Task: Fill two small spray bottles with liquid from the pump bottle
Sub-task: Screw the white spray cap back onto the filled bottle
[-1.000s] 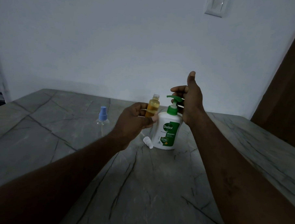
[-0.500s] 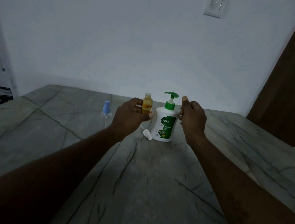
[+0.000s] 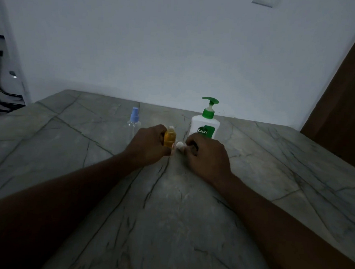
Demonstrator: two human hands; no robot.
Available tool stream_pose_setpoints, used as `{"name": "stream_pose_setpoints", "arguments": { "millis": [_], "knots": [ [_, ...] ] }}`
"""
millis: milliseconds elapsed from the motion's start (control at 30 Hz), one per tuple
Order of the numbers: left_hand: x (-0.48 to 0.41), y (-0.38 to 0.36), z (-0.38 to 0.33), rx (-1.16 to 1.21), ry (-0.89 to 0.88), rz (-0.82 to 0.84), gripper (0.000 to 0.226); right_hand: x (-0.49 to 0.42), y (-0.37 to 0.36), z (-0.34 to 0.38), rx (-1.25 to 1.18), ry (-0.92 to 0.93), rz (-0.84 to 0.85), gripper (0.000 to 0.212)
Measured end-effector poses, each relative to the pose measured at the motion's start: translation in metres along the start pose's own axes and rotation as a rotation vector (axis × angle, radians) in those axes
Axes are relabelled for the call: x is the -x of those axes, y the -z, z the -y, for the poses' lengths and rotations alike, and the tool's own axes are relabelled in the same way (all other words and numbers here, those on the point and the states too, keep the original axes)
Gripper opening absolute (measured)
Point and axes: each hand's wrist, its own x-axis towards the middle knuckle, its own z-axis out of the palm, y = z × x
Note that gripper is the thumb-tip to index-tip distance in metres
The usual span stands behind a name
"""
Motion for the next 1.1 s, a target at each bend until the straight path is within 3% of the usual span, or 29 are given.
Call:
{"name": "stream_pose_setpoints", "arguments": {
  "millis": [200,333,633,900,1100],
  "knots": [
    [0.001,-0.001,0.004,-0.043,-0.057,-0.005,0.034,-0.002,-0.009,0.015,0.165,0.139,0.131,0.040],
    [-0.002,-0.004,0.012,-0.032,-0.040,-0.028,0.034,-0.007,-0.012,0.018,0.247,0.145,0.219,0.036],
    [-0.004,-0.007,0.015,-0.005,-0.055,0.018,0.037,-0.001,-0.008,0.005,0.018,0.078,0.175,0.034],
    [-0.007,-0.007,0.016,0.022,-0.010,0.075,0.037,-0.005,0.002,0.001,-0.181,-0.014,-0.080,0.022],
    [-0.007,-0.005,0.018,0.072,-0.011,0.098,0.038,-0.014,0.020,0.001,-0.516,-0.173,-0.291,0.021]
  ]
}}
